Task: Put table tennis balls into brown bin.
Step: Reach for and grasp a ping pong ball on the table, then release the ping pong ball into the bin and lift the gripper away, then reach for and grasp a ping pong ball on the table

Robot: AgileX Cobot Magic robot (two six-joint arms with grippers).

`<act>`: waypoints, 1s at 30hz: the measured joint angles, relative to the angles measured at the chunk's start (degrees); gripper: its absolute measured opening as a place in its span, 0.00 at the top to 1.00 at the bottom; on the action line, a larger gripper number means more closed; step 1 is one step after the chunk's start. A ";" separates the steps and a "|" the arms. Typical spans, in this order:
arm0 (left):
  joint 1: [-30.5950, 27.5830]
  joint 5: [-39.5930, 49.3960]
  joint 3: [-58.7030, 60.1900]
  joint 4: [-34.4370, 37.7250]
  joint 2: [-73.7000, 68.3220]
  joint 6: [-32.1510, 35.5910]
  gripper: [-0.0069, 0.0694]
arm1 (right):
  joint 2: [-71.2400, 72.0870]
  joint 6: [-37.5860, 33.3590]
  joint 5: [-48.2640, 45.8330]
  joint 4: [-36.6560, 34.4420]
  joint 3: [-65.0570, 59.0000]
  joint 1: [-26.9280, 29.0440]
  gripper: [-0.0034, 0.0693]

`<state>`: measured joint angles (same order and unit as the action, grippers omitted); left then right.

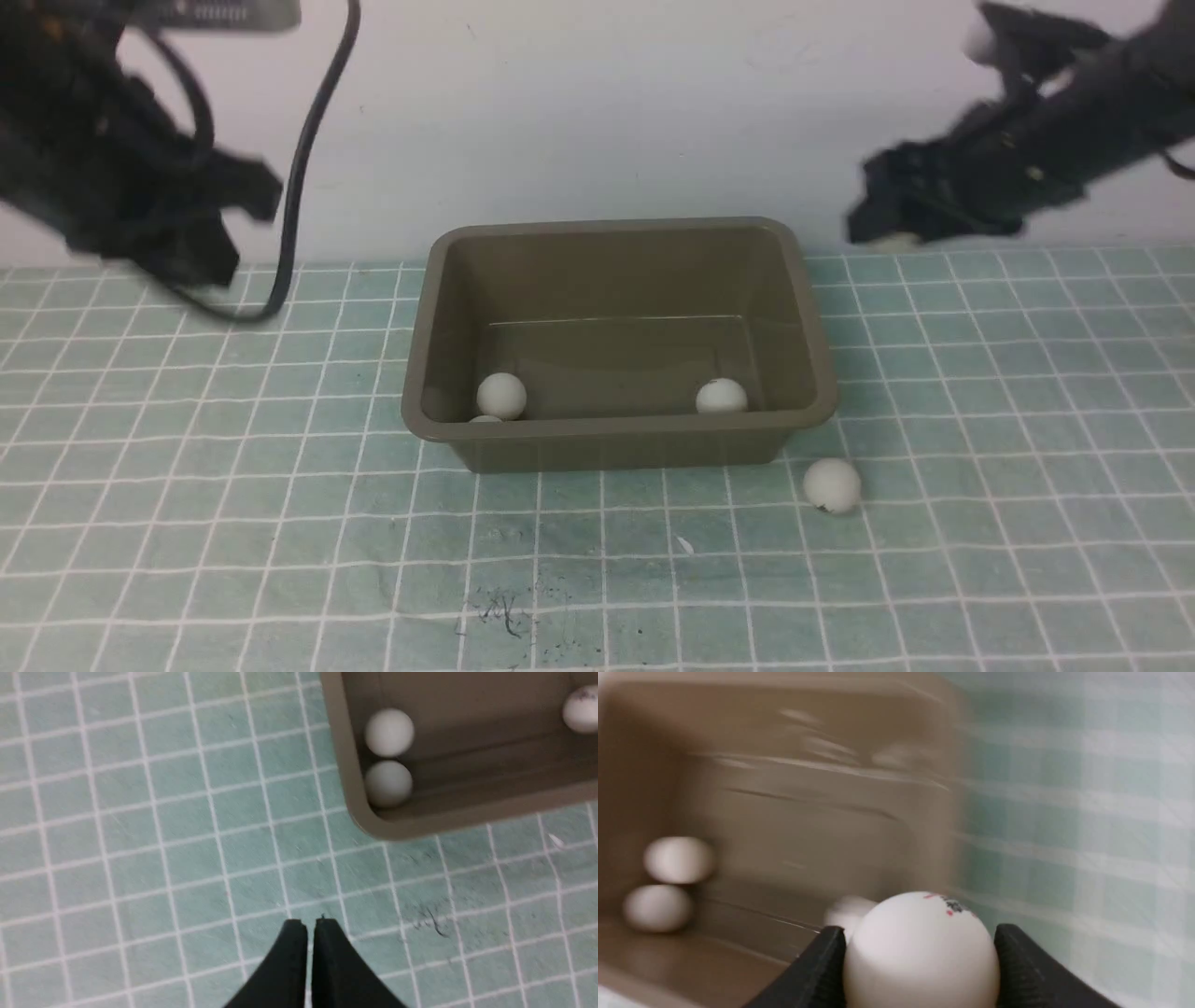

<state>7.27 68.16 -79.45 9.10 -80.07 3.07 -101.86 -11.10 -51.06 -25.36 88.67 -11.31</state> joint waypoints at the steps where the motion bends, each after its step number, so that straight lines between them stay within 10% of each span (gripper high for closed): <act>1: 0.00 -0.85 2.14 1.09 1.28 0.33 0.92 | -0.73 -0.44 0.08 -0.20 1.11 -1.09 0.45; 9: 0.00 -7.45 20.10 4.65 14.00 3.49 0.92 | -4.34 2.15 -11.26 8.92 13.37 -4.72 0.15; 19: 0.00 -7.36 22.21 4.57 19.19 3.54 0.92 | 5.77 10.62 -19.41 19.99 -4.22 1.23 0.38; 30: 0.00 -7.17 22.21 4.51 19.19 3.72 0.92 | 3.51 2.42 8.93 8.61 -26.14 -4.89 0.27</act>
<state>7.27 60.99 -57.24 13.62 -60.88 6.79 -98.35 -8.69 -42.12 -16.75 62.54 -16.20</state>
